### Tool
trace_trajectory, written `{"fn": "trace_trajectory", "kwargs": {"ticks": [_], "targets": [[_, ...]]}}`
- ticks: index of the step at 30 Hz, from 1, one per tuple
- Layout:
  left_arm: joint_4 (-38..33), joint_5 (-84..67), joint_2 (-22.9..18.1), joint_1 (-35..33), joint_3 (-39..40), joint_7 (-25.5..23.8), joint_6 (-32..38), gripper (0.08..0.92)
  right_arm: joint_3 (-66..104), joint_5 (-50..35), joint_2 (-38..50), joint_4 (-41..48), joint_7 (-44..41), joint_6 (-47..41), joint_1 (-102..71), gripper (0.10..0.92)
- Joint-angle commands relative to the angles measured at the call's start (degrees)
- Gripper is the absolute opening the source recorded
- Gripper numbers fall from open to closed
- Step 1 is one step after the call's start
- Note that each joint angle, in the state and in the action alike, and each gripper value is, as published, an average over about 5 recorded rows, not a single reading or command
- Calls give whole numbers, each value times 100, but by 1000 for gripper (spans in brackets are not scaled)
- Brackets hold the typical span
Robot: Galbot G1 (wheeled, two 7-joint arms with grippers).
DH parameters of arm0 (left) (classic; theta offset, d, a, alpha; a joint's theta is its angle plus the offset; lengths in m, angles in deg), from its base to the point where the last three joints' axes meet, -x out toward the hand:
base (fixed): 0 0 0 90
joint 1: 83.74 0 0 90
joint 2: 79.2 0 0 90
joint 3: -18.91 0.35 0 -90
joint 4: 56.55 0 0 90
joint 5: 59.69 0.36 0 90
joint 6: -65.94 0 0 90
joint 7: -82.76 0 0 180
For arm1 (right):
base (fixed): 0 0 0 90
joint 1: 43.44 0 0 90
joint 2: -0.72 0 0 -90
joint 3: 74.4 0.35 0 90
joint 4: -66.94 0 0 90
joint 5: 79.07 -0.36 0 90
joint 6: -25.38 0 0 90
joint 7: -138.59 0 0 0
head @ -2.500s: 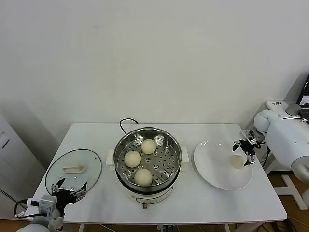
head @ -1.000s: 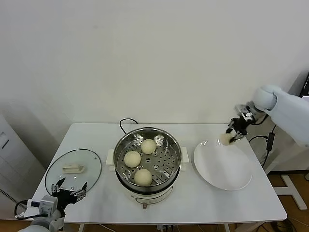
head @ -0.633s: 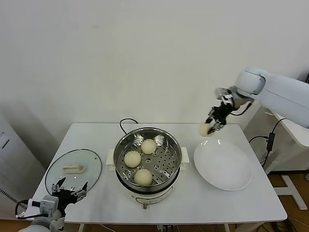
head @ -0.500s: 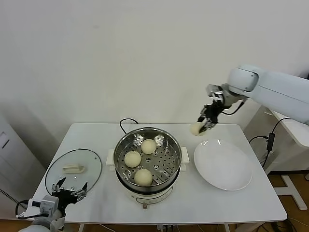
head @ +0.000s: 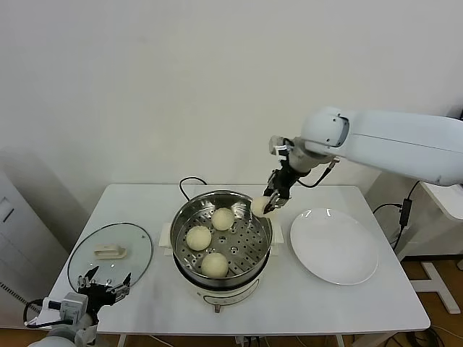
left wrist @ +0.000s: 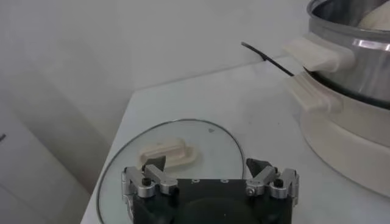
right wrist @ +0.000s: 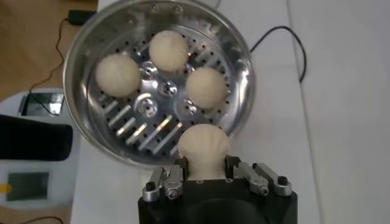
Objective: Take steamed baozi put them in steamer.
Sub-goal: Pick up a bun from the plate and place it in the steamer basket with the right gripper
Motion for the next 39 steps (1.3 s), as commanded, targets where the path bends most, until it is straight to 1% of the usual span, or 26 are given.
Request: {"fn": "trace_trajectory", "kwargs": {"ticks": [1, 11, 21, 24, 34, 37, 39], "targets": [[-3, -5, -6, 5, -4, -2, 6, 823, -96, -557, -211, -578, 931, -575, -134, 399], [5, -18, -17, -15, -37, -2, 32, 823, 82, -402, -326, -626, 1359, -776, -648, 399], [19, -23, -14, -25, -53, -2, 44, 823, 141, -247, -314, -622, 1527, -848, -1001, 409], [23, -23, -20, -15, -51, -2, 43, 823, 210, -236, -319, -590, 1605, -865, -1114, 467], [32, -23, -24, -16, -62, 1, 43, 823, 422, -277, -272, -518, 1657, -902, -1171, 754], [19, -23, -28, -17, -71, 3, 41, 823, 611, -357, -149, -517, 1575, -903, -1085, 808], [10, -23, -26, -27, -77, 4, 40, 823, 774, -456, 40, -516, 1411, -880, -939, 818]]}}
